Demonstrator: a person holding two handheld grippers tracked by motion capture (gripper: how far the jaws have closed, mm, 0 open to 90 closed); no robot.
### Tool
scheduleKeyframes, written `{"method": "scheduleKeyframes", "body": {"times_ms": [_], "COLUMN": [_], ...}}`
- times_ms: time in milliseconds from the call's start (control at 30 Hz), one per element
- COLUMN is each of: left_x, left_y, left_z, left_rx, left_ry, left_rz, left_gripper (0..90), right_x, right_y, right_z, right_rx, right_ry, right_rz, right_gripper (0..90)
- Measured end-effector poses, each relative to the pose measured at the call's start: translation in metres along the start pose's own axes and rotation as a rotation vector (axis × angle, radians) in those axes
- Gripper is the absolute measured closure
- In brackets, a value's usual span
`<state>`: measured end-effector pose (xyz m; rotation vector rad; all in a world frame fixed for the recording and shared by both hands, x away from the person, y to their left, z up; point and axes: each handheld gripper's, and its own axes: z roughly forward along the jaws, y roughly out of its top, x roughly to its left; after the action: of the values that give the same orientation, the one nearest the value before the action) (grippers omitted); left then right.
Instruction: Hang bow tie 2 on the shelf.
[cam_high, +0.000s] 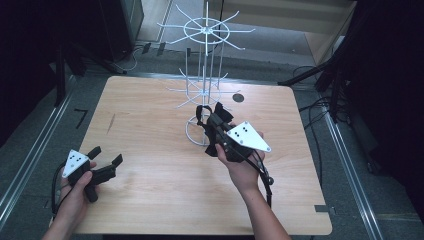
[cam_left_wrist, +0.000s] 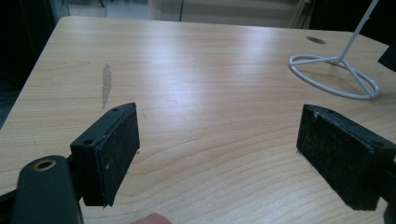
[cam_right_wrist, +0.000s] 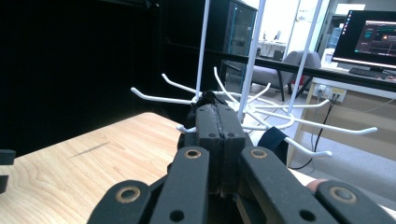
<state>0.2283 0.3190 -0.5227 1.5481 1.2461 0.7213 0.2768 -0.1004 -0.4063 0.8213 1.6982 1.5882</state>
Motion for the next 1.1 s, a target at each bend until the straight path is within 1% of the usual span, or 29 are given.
{"method": "scheduleKeyframes", "body": {"times_ms": [67,167,233,333,433,600,733,867,1000,1100], "left_x": [0.001,0.000,-0.001,-0.001,-0.001,0.000,-0.001,-0.002,-0.002,-0.002], "left_y": [0.000,0.000,0.000,-0.001,-0.001,-0.001,-0.001,-0.001,-0.001,-0.001], "left_z": [0.000,0.000,-0.001,-0.001,-0.001,-0.002,-0.002,-0.002,-0.002,-0.002], "left_rx": [0.004,0.001,0.003,0.005,0.006,0.007,0.004,0.002,0.003,0.000], "left_ry": [0.004,0.004,-0.002,-0.009,-0.012,-0.018,-0.019,-0.022,-0.023,-0.019], "left_rz": [-0.008,-0.002,0.010,0.014,0.013,0.010,0.016,0.030,0.028,0.025], "left_gripper": [13.9,13.9,13.9,13.9,13.9,13.9,13.9,14.0,13.9,13.9], "right_x": [0.000,-0.001,-0.002,-0.003,-0.004,-0.005,-0.006,-0.007,-0.006,-0.006], "right_y": [-0.001,-0.003,-0.005,-0.007,-0.009,-0.016,-0.019,-0.021,-0.022,-0.024], "right_z": [0.002,0.005,0.008,0.011,0.013,0.017,0.019,0.020,0.020,0.021], "right_rx": [0.002,0.007,0.010,0.019,0.020,0.042,0.054,0.063,0.069,0.073], "right_ry": [-0.003,-0.003,-0.006,-0.015,-0.028,-0.037,-0.043,-0.038,-0.034,-0.031], "right_rz": [-0.005,0.001,0.003,0.010,0.005,0.011,0.018,0.035,0.043,0.039], "right_gripper": [90.0,90.0,90.0,90.0,90.0,90.0,90.0,90.0,90.0,90.0]}}
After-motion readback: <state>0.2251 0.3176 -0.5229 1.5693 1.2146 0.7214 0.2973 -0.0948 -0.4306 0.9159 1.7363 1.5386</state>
